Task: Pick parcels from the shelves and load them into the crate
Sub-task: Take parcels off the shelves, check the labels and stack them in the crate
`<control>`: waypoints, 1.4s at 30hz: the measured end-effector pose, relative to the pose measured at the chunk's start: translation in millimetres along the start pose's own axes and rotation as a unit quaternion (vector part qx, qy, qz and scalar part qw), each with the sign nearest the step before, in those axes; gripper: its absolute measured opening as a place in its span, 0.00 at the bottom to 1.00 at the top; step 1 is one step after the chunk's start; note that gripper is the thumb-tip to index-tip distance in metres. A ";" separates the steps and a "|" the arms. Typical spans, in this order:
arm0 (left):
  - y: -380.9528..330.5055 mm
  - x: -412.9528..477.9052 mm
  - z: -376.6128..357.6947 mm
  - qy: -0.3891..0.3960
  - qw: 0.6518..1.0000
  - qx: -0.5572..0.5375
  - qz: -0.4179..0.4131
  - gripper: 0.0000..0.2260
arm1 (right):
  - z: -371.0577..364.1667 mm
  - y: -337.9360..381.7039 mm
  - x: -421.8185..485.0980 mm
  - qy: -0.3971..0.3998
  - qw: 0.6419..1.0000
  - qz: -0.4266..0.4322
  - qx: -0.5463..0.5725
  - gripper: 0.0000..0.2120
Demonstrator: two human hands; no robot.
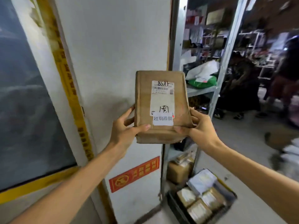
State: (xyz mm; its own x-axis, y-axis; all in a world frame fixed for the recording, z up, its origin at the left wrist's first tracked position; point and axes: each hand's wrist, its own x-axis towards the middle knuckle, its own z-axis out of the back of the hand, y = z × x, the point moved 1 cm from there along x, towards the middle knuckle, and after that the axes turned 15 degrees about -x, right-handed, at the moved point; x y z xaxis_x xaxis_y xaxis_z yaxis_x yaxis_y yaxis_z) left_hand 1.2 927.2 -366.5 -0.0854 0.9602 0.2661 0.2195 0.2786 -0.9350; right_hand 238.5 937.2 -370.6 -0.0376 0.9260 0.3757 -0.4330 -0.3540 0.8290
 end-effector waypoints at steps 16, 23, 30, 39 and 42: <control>308.7 82.7 -223.6 0.238 0.938 0.006 0.252 0.39 | 118.2 -295.4 -59.3 -0.175 0.941 -0.281 -0.065 0.29; 428.8 133.7 -291.3 0.289 0.891 0.013 0.349 0.40 | 137.9 -399.1 -45.2 -0.211 0.904 -0.366 -0.064 0.28; 578.6 197.3 -347.4 0.330 0.840 0.049 0.428 0.39 | 126.7 -538.1 -7.9 -0.242 0.848 -0.468 -0.050 0.30; 774.8 209.6 -378.6 0.361 0.774 0.116 0.508 0.40 | 90.3 -734.8 -12.9 -0.236 0.784 -0.571 -0.060 0.34; 845.7 198.6 -381.0 0.368 0.753 0.122 0.532 0.40 | 81.9 -804.7 -31.4 -0.216 0.775 -0.590 -0.070 0.36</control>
State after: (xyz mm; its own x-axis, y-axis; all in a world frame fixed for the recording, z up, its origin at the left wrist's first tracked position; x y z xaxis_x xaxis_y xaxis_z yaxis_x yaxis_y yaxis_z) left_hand 540.1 1361.7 -1015.1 0.5937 0.4136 -0.6902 -0.4098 -0.5827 -0.7018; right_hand 661.9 1182.2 -1015.6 0.7509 0.4525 -0.4811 -0.0298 0.7508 0.6598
